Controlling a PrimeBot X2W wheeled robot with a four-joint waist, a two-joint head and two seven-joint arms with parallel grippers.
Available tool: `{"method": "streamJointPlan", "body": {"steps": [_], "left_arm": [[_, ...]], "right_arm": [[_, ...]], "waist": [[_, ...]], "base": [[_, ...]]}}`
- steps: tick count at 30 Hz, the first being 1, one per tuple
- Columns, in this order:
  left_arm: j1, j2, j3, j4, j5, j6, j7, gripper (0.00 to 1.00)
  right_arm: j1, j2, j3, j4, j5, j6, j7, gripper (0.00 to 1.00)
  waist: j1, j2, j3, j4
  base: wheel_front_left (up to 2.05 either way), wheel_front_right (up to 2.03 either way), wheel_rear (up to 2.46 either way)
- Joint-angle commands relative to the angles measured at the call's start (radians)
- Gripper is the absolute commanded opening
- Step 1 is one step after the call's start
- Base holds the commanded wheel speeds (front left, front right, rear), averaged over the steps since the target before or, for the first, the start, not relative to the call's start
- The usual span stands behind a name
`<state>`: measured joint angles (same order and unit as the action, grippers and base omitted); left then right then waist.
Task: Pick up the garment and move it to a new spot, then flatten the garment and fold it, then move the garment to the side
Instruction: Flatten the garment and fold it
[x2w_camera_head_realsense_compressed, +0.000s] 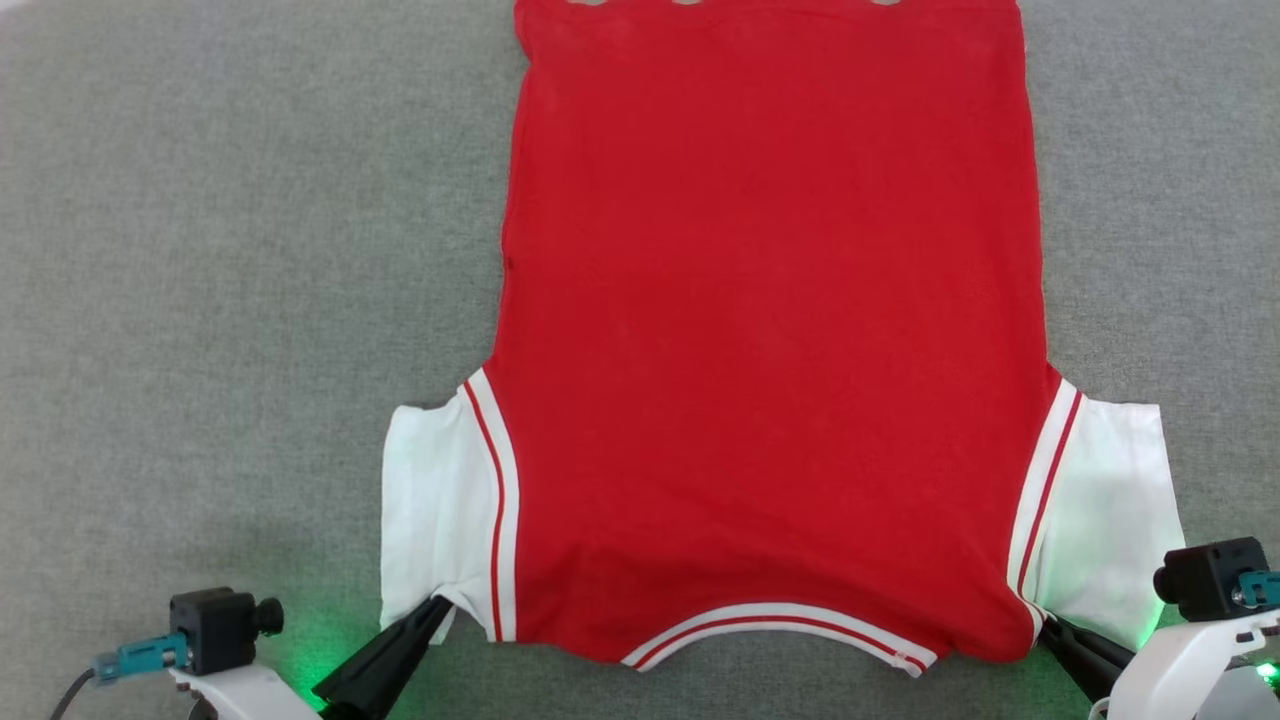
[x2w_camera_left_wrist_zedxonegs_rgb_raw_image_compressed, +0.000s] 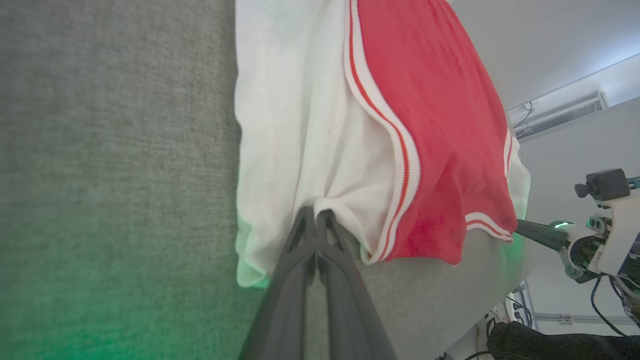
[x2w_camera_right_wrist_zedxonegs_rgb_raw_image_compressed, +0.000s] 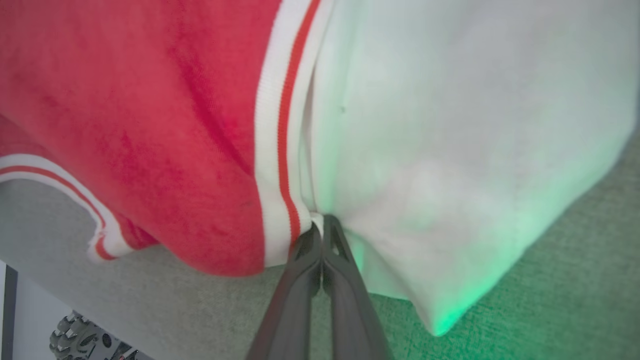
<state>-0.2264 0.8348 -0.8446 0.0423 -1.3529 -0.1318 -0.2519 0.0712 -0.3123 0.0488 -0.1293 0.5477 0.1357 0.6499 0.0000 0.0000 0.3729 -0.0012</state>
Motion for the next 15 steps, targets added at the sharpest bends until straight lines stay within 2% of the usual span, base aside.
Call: {"method": "streamJointPlan", "body": {"steps": [1, 6, 7, 8, 9, 10, 15], "left_arm": [[-0.007, -0.004, -0.015, 0.013, 0.009, 0.003, 0.001, 0.00], [-0.024, -0.009, -0.037, 0.030, -0.003, 0.003, -0.005, 0.00], [-0.027, -0.008, -0.040, 0.031, -0.006, 0.003, -0.005, 0.00], [-0.029, -0.008, -0.042, 0.030, -0.006, 0.003, -0.007, 0.00], [-0.031, -0.007, -0.044, 0.029, -0.007, 0.002, -0.007, 0.00], [-0.031, -0.005, -0.044, 0.028, -0.008, 0.002, -0.008, 0.00], [-0.034, -0.007, -0.039, 0.010, 0.005, 0.002, -0.012, 0.00]], "right_arm": [[0.007, 0.004, 0.036, 0.087, -0.018, -0.009, 0.003, 0.00], [-0.016, -0.012, 0.072, 0.132, -0.015, -0.013, -0.039, 0.00], [-0.024, -0.017, 0.075, 0.130, -0.021, -0.013, -0.052, 0.12], [-0.029, -0.021, 0.073, 0.126, -0.023, -0.013, -0.060, 0.44], [-0.033, -0.028, 0.074, 0.114, -0.027, -0.013, -0.066, 0.85], [-0.038, -0.035, 0.072, 0.092, -0.033, -0.013, -0.078, 1.00], [-0.022, -0.063, 0.009, -0.071, -0.044, -0.007, -0.077, 1.00]], "waist": [[0.0000, 0.0000, 0.000, -0.001], [0.0000, 0.0000, -0.006, -0.006], [0.0000, 0.0000, -0.008, -0.009], [0.0000, 0.0000, -0.011, -0.010], [0.0000, 0.0000, -0.014, -0.012], [0.0000, 0.0000, -0.016, -0.014], [0.0000, 0.0000, -0.027, -0.012]], "base": [[0.00, 0.00, 0.00], [0.00, 0.00, 0.00], [0.00, 0.00, 0.00], [0.00, 0.00, 0.00], [0.00, 0.00, 0.00], [0.00, 0.00, 0.00], [0.00, 0.00, 0.00]]}}
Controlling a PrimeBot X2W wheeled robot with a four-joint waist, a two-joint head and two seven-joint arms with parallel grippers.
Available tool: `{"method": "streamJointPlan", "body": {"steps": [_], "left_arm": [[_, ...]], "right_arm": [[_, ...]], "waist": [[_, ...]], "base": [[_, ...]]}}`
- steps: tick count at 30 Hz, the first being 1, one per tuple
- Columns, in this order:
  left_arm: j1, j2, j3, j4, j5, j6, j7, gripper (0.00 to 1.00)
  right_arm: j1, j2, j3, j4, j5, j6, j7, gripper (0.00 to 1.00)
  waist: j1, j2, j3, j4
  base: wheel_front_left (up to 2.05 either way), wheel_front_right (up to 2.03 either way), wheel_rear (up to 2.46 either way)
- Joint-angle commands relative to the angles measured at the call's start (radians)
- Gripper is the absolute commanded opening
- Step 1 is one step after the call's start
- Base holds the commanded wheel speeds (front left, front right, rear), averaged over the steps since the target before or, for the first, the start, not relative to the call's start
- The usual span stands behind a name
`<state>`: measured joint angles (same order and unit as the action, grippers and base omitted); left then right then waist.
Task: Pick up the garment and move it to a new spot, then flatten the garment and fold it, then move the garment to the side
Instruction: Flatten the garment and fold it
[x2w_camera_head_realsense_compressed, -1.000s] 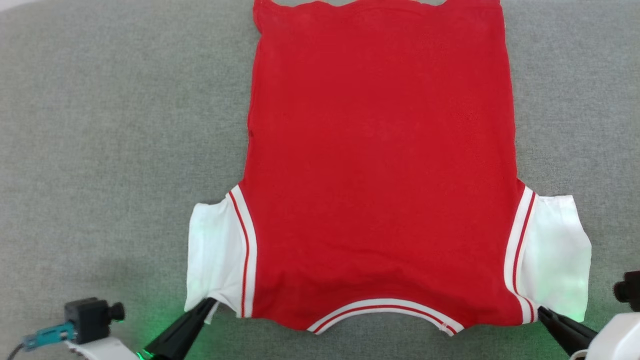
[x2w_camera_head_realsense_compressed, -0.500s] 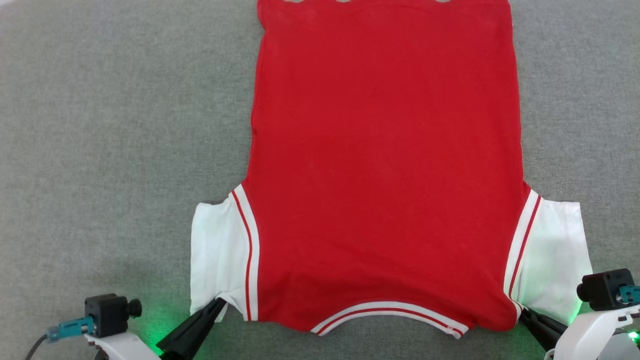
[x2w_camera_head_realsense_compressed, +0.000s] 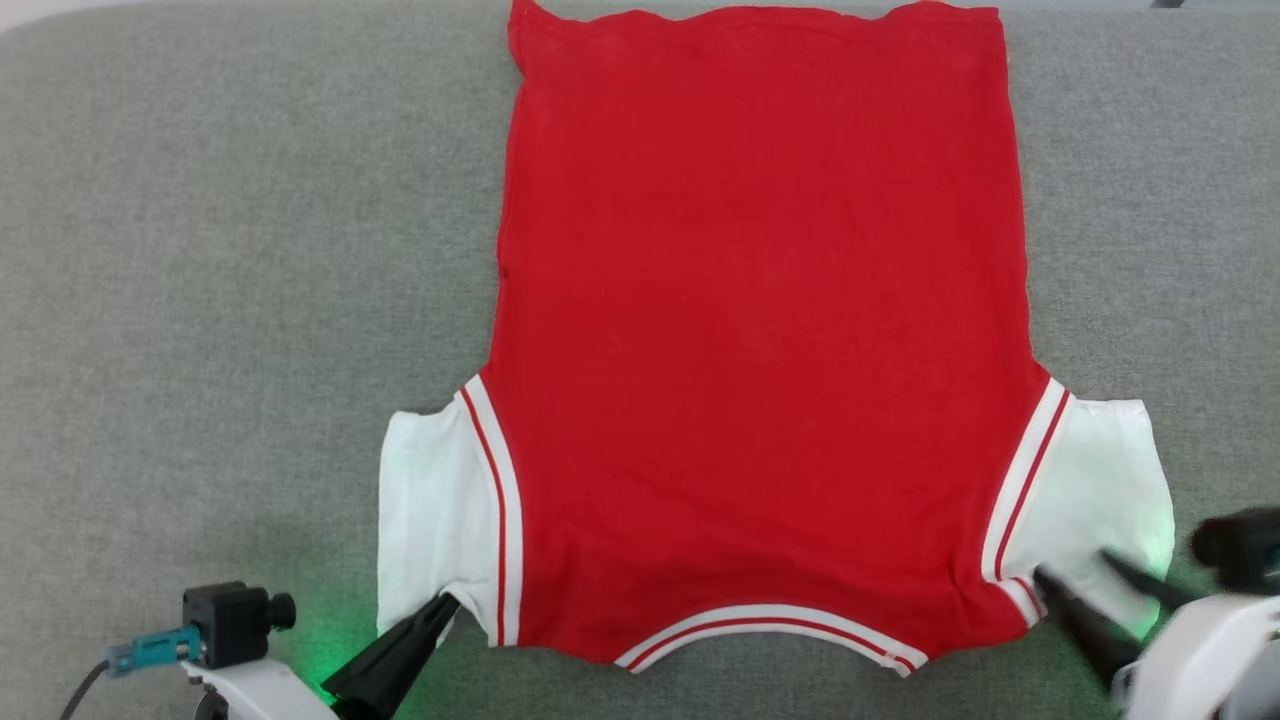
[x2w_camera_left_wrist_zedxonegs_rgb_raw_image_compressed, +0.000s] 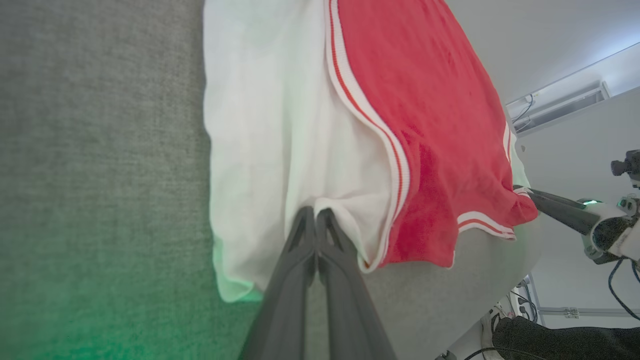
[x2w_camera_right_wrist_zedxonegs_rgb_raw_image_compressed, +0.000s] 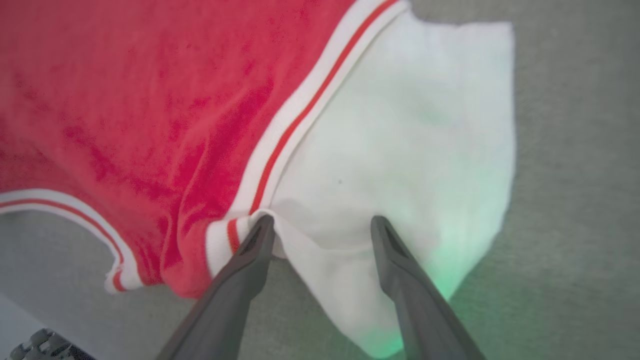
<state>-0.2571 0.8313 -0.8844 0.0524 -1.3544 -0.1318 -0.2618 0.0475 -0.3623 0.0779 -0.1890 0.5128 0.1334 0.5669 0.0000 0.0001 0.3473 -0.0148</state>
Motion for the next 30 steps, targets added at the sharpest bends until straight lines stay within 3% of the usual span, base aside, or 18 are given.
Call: {"method": "streamJointPlan", "body": {"steps": [1, 7, 10, 14, 21, 30], "left_arm": [[-0.006, -0.005, 0.006, -0.006, 0.011, 0.002, -0.001, 0.00], [-0.027, -0.015, 0.040, -0.059, 0.036, 0.002, -0.001, 0.00], [-0.044, -0.012, 0.050, -0.087, 0.053, 0.002, -0.001, 0.00], [-0.083, -0.016, 0.042, -0.119, 0.076, 0.002, -0.001, 0.00], [-0.173, -0.020, 0.009, -0.152, 0.092, 0.002, -0.001, 0.00], [-0.275, -0.056, -0.048, -0.140, 0.086, 0.003, -0.001, 0.00]], "right_arm": [[0.008, -0.011, -0.037, -0.058, -0.008, -0.003, 0.016, 1.00], [-0.061, 0.012, -0.169, -0.309, 0.042, -0.003, 0.150, 1.00], [-0.203, 0.036, -0.202, -0.310, 0.058, -0.003, 0.235, 1.00], [-0.485, 0.077, -0.191, -0.158, 0.004, -0.003, 0.313, 1.00], [-0.920, 0.070, -0.147, 0.191, -0.216, -0.003, 0.401, 1.00], [-1.213, 0.033, -0.223, 0.514, -0.433, -0.003, 0.411, 1.00]], "waist": [[0.0000, -0.0001, 0.000, 0.003], [0.0000, -0.0001, 0.037, 0.029], [0.0000, -0.0001, 0.076, 0.043], [0.0000, -0.0001, 0.132, 0.071], [0.0000, -0.0001, 0.235, 0.147], [0.0000, -0.0001, 0.305, 0.244]], "base": [[0.00, 0.00, 0.00], [0.00, 0.00, 0.00], [0.00, 0.00, 0.00], [0.00, 0.00, 0.00], [0.00, 0.00, 0.00], [0.00, 0.00, 0.00]]}}
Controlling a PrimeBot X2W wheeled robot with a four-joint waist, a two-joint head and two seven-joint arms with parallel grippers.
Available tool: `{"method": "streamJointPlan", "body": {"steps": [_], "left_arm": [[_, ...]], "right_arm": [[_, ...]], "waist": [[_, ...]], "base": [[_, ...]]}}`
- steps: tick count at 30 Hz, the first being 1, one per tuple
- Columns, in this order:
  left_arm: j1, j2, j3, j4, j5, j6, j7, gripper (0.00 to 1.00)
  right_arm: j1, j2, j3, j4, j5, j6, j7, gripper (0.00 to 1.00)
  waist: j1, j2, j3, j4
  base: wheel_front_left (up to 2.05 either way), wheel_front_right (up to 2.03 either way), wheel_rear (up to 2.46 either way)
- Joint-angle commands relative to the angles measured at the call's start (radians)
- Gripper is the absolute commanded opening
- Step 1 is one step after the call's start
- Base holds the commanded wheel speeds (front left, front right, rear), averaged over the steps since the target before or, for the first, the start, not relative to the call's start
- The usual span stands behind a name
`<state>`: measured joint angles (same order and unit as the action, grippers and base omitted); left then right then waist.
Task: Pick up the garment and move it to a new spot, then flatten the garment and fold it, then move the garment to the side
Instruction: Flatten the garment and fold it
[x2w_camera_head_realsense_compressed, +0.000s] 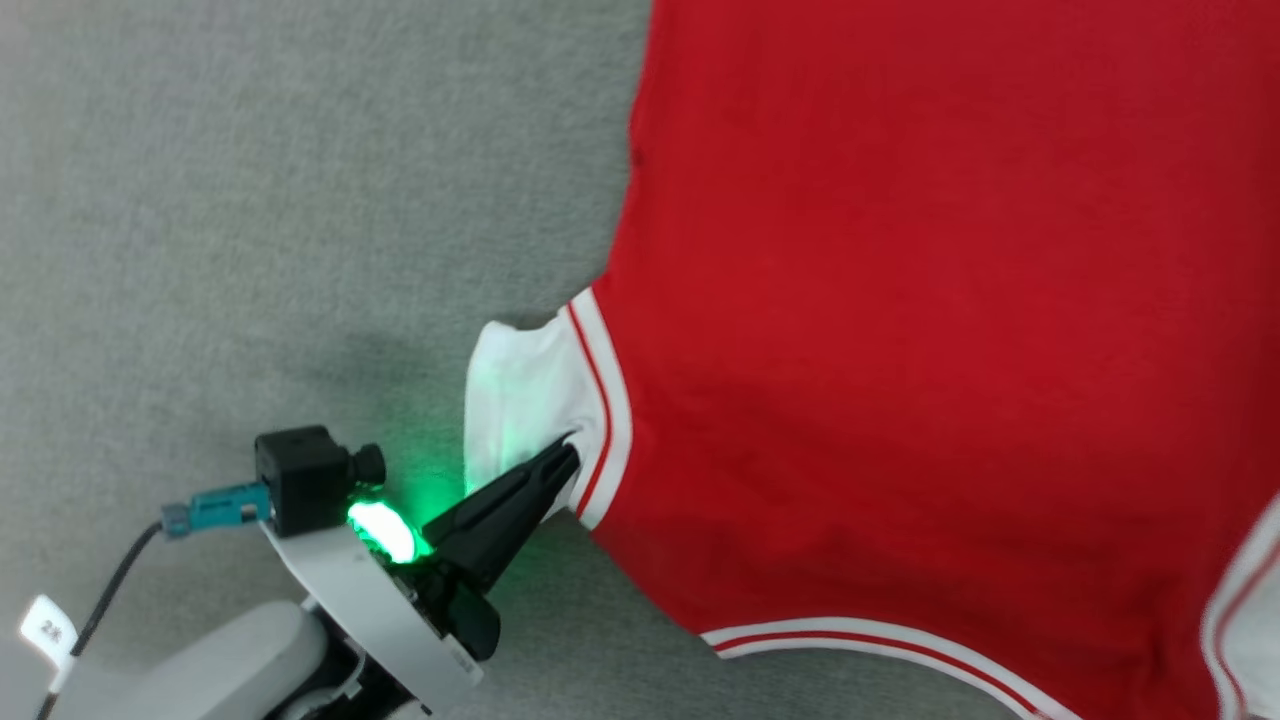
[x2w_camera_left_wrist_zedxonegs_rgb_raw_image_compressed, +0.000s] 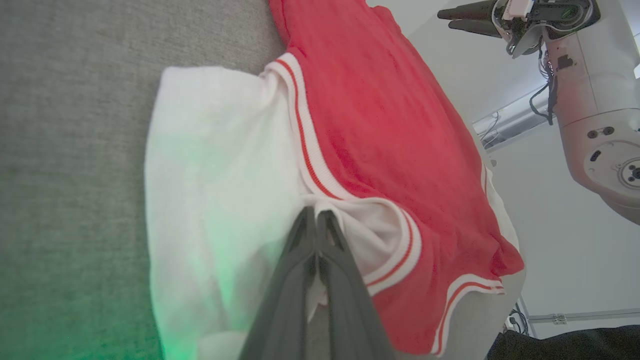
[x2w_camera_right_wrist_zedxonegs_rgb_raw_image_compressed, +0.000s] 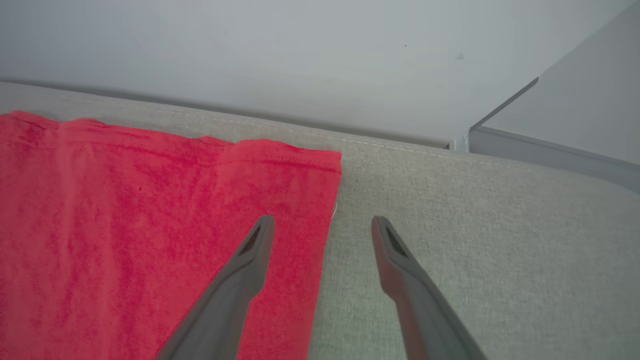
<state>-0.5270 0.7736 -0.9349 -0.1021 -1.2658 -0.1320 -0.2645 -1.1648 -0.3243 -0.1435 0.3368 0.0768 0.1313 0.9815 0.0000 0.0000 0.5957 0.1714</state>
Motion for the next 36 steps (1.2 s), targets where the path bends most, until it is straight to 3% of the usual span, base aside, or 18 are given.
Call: {"method": "streamJointPlan", "body": {"steps": [1, 9, 21, 22, 23, 24, 31, 36], "left_arm": [[-0.014, 0.002, -0.001, 0.016, -0.005, 0.003, 0.002, 0.00], [-0.041, 0.025, 0.002, 0.031, -0.010, 0.007, 0.002, 0.00], [-0.050, 0.040, 0.022, 0.029, -0.010, 0.011, 0.006, 0.00], [-0.051, 0.040, 0.024, 0.028, -0.011, 0.011, 0.006, 0.00], [-0.052, 0.041, 0.025, 0.028, -0.011, 0.011, 0.006, 0.00], [-0.054, 0.041, 0.027, 0.029, -0.012, 0.011, 0.006, 0.00], [-0.053, 0.038, 0.050, 0.031, -0.020, 0.013, 0.006, 0.00], [-0.029, 0.040, 0.068, 0.026, -0.026, 0.012, 0.003, 0.00]], "right_arm": [[-0.025, -0.008, -0.006, 0.022, -0.019, -0.001, -0.002, 1.00], [-0.174, 0.027, -0.097, 0.193, -0.148, -0.001, 0.064, 1.00], [-0.185, 0.098, -0.190, 0.258, -0.269, -0.001, 0.162, 1.00], [-0.186, 0.105, -0.193, 0.257, -0.266, -0.001, 0.161, 0.47], [-0.188, 0.108, -0.194, 0.255, -0.265, -0.001, 0.153, 0.34], [-0.187, 0.108, -0.191, 0.252, -0.266, -0.001, 0.143, 0.00], [-0.192, 0.100, -0.197, 0.256, -0.262, -0.001, 0.103, 0.00], [-0.160, 0.086, -0.167, 0.262, -0.198, -0.001, 0.084, 0.00]], "waist": [[0.0000, 0.0000, 0.064, 0.065], [0.0000, 0.0000, 0.114, 0.075], [0.0000, 0.0000, 0.166, 0.062], [0.0000, 0.0000, 0.168, 0.061], [0.0000, 0.0000, 0.170, 0.059], [0.0000, 0.0000, 0.172, 0.058], [0.0000, 0.0000, 0.145, 0.038], [0.0000, 0.0000, 0.080, 0.019]], "base": [[0.00, 0.00, 0.00], [0.00, 0.00, 0.00], [0.00, 0.00, 0.00], [0.00, 0.00, 0.00], [0.00, 0.00, 0.00], [0.00, 0.00, 0.00], [0.00, 0.00, 0.00], [0.00, 0.00, 0.00]]}}
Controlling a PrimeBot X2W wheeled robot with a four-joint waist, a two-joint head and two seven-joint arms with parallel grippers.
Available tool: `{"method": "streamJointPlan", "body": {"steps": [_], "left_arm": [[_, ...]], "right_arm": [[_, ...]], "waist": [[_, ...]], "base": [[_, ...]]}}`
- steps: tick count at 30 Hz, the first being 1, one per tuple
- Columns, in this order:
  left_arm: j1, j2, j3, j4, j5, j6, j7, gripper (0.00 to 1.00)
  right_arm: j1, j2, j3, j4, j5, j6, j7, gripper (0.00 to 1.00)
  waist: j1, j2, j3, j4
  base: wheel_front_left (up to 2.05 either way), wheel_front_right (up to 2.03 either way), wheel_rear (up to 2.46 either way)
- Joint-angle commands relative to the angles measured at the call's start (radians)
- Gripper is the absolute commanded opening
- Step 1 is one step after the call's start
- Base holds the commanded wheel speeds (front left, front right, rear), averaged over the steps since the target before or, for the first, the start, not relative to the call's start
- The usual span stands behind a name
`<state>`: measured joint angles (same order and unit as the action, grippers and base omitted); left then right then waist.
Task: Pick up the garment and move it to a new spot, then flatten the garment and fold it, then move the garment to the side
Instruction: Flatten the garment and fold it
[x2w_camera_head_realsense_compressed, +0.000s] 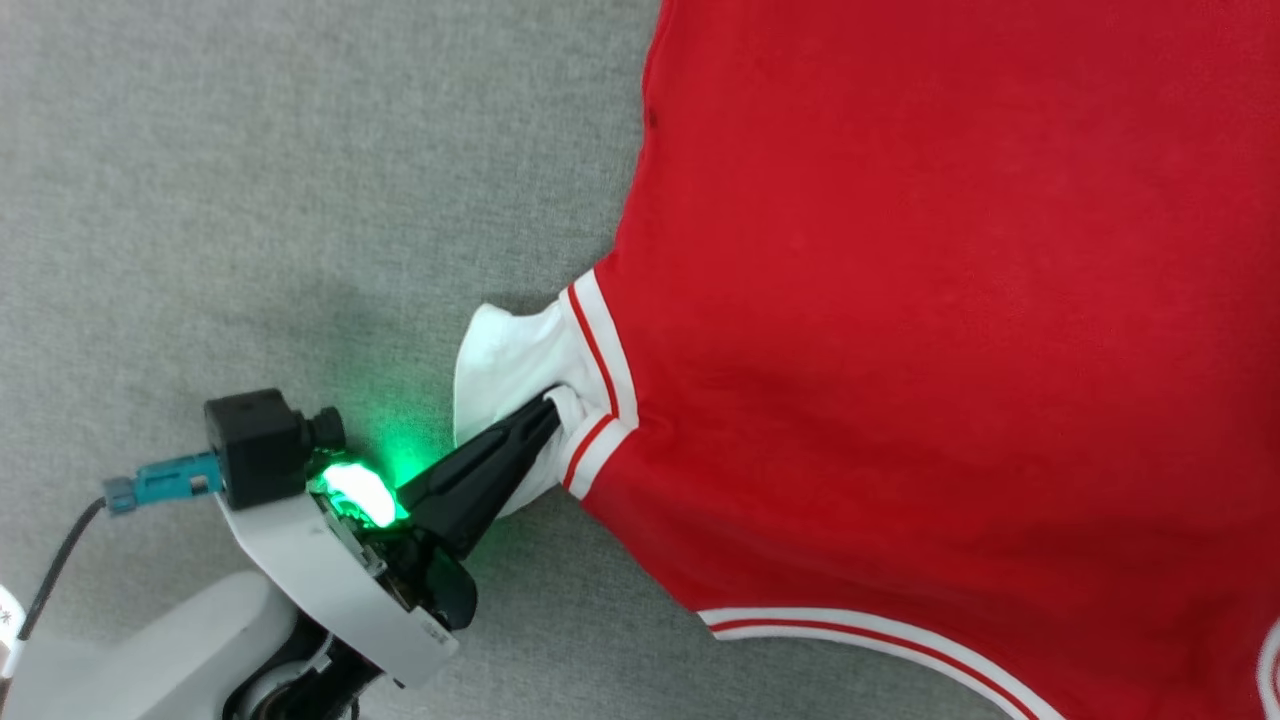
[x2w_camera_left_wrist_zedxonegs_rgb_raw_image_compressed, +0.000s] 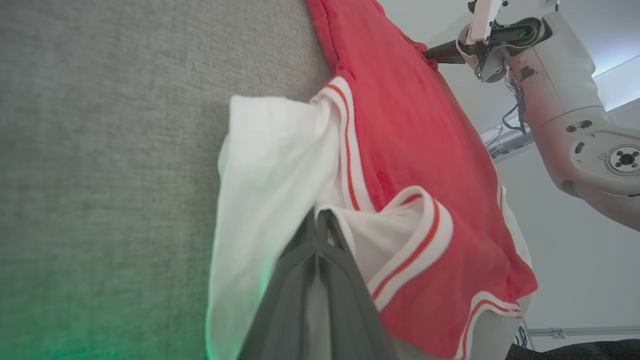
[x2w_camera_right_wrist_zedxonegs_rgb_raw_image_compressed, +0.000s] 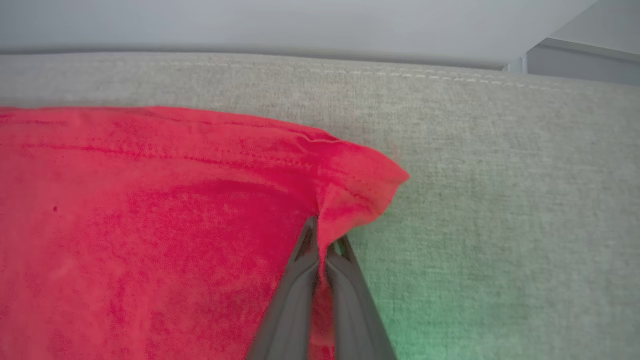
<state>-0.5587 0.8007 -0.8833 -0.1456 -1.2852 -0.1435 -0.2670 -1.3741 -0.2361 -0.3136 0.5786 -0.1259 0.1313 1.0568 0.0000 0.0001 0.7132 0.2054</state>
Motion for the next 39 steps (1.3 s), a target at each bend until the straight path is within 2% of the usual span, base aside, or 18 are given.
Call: {"method": "streamJointPlan", "body": {"steps": [1, 4, 9, 13, 16, 19, 22, 28, 32, 39], "left_arm": [[0.008, 0.012, 0.018, 0.071, -0.005, 0.022, 0.004, 0.00], [0.036, 0.013, 0.029, 0.065, -0.008, 0.020, 0.004, 0.00], [0.080, 0.015, 0.036, 0.058, -0.007, 0.014, 0.004, 0.00], [0.104, 0.027, 0.040, 0.064, 0.004, 0.014, 0.004, 0.00], [0.117, 0.038, 0.040, 0.068, 0.005, 0.014, 0.004, 0.00], [0.134, 0.050, 0.043, 0.069, 0.005, 0.014, 0.004, 0.00], [0.146, 0.061, 0.046, 0.067, 0.004, 0.014, 0.004, 0.00], [0.171, 0.079, 0.060, 0.059, 0.004, 0.014, 0.004, 0.00], [0.178, 0.090, 0.068, 0.054, 0.007, 0.014, 0.004, 0.00], [0.167, 0.094, 0.057, 0.053, 0.007, 0.014, 0.004, 0.00]], "right_arm": [[0.066, -0.013, 0.023, 0.013, 0.033, -0.001, -0.001, 0.00], [0.148, -0.051, 0.100, -0.038, 0.143, -0.001, -0.008, 0.00], [0.384, -0.172, 0.204, -0.223, 0.346, -0.001, 0.030, 0.00], [0.615, -0.239, 0.187, -0.442, 0.492, -0.001, 0.080, 0.00], [0.802, -0.263, 0.145, -0.598, 0.564, -0.001, 0.129, 0.00], [0.984, -0.244, 0.112, -0.735, 0.608, -0.001, 0.167, 0.00], [1.153, -0.198, 0.096, -0.849, 0.636, -0.001, 0.186, 0.00], [1.416, -0.096, 0.133, -0.985, 0.629, -0.001, 0.167, 0.00], [1.515, -0.051, 0.175, -1.010, 0.624, -0.001, 0.130, 0.00], [1.560, -0.031, 0.268, -0.920, 0.640, -0.001, 0.043, 0.00]], "waist": [[0.0000, -0.0001, -0.055, -0.018], [0.0000, -0.0001, -0.101, -0.034], [0.0000, -0.0001, -0.180, -0.070], [0.0000, -0.0001, -0.233, -0.092], [0.0000, -0.0001, -0.263, -0.109], [0.0000, -0.0001, -0.289, -0.131], [0.0000, -0.0001, -0.309, -0.155], [0.0000, -0.0001, -0.321, -0.196], [0.0000, -0.0001, -0.320, -0.216], [0.0000, -0.0001, -0.321, -0.228]], "base": [[0.00, 0.00, 0.00], [0.00, 0.00, 0.00], [0.00, 0.00, 0.00], [0.00, 0.00, 0.00], [0.00, 0.00, 0.00], [0.00, 0.00, 0.00], [0.00, 0.00, 0.00], [0.00, 0.00, 0.00], [0.00, 0.00, 0.00], [0.00, 0.00, 0.00]]}}
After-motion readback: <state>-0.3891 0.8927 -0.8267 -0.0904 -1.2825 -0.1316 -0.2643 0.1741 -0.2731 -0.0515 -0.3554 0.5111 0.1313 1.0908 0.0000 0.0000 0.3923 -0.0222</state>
